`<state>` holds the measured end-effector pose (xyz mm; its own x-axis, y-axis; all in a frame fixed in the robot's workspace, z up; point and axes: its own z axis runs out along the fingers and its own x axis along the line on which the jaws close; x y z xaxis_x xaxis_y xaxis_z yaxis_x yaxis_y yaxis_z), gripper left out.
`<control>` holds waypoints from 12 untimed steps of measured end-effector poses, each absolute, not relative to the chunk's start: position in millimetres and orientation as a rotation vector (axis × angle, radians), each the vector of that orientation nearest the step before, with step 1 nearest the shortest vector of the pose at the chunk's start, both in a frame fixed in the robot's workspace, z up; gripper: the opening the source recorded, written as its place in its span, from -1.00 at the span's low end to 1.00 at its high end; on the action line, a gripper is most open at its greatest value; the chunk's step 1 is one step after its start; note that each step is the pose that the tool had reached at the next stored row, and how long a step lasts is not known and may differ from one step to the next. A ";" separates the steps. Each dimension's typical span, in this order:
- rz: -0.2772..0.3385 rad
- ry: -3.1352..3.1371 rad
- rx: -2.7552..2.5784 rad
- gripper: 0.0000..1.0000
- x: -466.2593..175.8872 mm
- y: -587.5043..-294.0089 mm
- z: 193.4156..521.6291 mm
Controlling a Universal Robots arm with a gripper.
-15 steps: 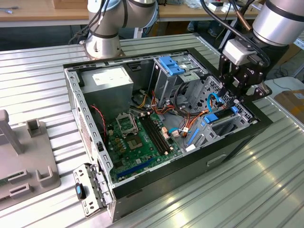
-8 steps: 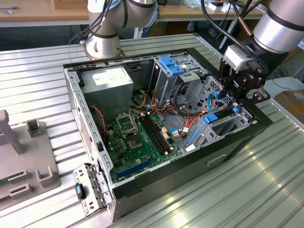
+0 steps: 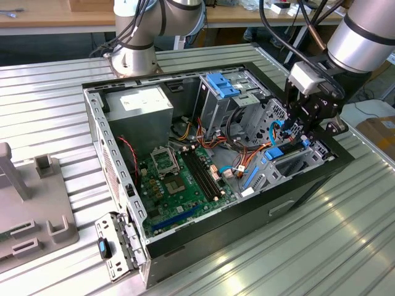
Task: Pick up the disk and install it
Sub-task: 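Insert the second disk wire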
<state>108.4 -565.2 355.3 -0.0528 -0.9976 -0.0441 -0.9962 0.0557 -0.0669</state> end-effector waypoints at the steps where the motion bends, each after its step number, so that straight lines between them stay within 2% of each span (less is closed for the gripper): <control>1: -0.028 2.224 -2.106 -0.15 108.4 -565.2 355.3; 12: -0.012 2.219 -2.100 -0.15 108.4 -565.1 352.6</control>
<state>108.4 -565.1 352.6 -0.0529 -0.9969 -0.0576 -0.9963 0.0566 -0.0648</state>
